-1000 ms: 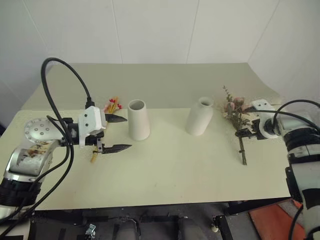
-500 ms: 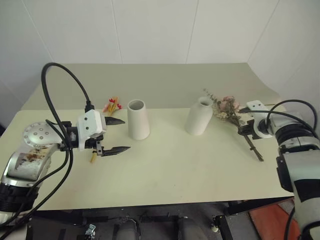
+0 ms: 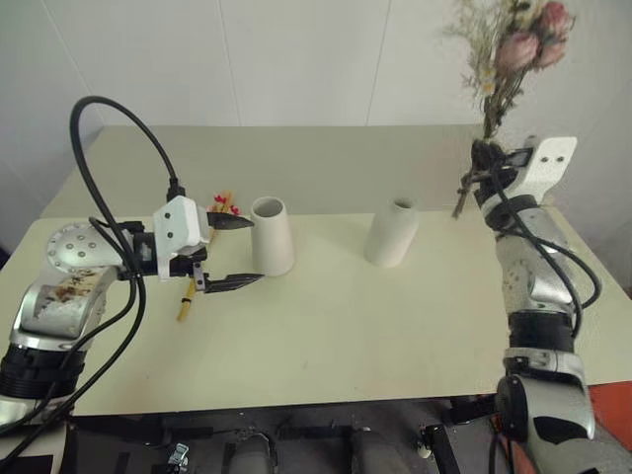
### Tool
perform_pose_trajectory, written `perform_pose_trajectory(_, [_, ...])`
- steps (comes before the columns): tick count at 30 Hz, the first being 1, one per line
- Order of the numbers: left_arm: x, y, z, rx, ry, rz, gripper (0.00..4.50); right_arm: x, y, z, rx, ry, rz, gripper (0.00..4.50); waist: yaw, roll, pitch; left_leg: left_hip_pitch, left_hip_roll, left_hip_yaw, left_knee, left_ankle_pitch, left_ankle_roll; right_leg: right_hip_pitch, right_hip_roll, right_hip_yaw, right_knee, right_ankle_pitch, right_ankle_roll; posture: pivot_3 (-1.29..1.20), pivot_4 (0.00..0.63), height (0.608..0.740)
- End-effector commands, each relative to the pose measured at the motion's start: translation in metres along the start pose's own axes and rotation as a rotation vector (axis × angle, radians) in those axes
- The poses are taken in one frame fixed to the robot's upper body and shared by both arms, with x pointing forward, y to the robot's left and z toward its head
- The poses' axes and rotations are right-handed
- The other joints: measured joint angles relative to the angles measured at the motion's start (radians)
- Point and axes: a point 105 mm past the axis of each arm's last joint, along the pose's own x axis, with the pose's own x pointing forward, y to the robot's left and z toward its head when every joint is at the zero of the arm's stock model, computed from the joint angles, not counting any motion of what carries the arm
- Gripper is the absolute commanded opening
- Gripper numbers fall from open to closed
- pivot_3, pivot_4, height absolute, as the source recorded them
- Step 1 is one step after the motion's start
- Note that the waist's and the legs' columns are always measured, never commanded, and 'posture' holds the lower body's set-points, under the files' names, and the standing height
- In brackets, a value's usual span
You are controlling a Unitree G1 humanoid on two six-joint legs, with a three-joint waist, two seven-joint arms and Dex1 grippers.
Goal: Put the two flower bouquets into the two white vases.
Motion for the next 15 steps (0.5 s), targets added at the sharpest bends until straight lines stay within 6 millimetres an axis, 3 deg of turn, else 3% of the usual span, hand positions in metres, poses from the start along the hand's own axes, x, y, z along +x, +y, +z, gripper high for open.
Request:
perform_pose_trajectory(1, [-0.002, 0.006, 0.011, 0.050, -0.027, 0.011, 4.50, 0.004, 0.017, 0.042, -0.004, -0.164, 0.045, 0.18, 0.000, 0.000, 0.000, 0.001, 0.000, 0.000, 0.000, 0.000, 0.000, 0.001, 0.000, 0.000, 0.000, 0.000, 0.000, 0.00, 0.150, 0.740])
perform_pose_trajectory(5, [-0.004, 0.006, 0.009, 0.049, -0.017, 0.015, 4.50, 0.007, 0.036, 0.048, 0.062, -0.176, 0.095, 0.18, 0.001, 0.000, 0.000, 0.001, 0.000, 0.000, 0.000, 0.000, 0.000, 0.001, 0.000, 0.000, -0.001, 0.000, 0.000, 0.00, 0.150, 0.740])
perform_pose_trajectory(15, [-0.015, 0.004, 0.006, 0.039, 0.019, 0.043, 4.50, 0.013, 0.048, 0.013, 0.130, -0.084, 0.154, 0.18, 0.000, 0.000, 0.000, 0.001, 0.000, 0.000, 0.000, 0.000, 0.000, 0.001, 0.000, 0.000, 0.000, 0.000, -0.001, 0.00, 0.150, 0.740])
